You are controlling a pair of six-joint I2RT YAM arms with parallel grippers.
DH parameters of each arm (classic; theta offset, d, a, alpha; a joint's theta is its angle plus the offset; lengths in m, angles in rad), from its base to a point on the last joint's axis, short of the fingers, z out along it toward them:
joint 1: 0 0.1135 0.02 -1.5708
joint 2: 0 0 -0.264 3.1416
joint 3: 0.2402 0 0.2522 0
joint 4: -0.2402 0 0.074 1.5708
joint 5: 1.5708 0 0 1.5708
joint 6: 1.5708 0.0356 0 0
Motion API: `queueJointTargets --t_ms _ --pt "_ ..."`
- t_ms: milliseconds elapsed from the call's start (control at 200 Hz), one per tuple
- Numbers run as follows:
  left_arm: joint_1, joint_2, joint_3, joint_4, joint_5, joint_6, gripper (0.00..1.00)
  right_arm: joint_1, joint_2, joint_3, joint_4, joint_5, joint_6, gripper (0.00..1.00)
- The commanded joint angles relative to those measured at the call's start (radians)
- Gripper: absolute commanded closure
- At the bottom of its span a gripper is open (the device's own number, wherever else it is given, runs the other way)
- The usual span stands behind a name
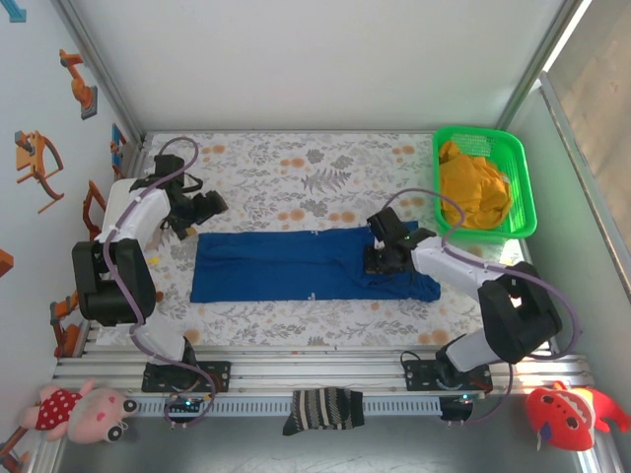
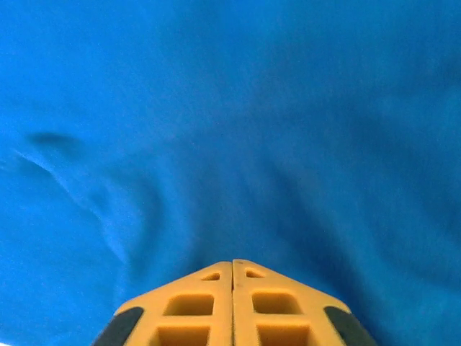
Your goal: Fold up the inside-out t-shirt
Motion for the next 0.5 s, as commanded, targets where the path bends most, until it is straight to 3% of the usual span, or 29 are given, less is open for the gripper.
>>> queueJointTargets --t_ms 0,230,496 --pt "0.000 -0.042 -0.070 -0.025 -0.010 0.022 0.08 0.001 -0.087 -0.107 0.034 -0.086 0.055 0.99" --pt "0.002 -0.086 -0.087 -0.027 -0.013 0.025 0.08 0.001 -0.283 -0.198 0.013 -0.226 0.153 1.00" --pt "0.002 -0.104 -0.069 -0.048 -0.033 0.024 0.07 -0.047 -0.311 -0.067 -0.132 0.025 0.073 1.00"
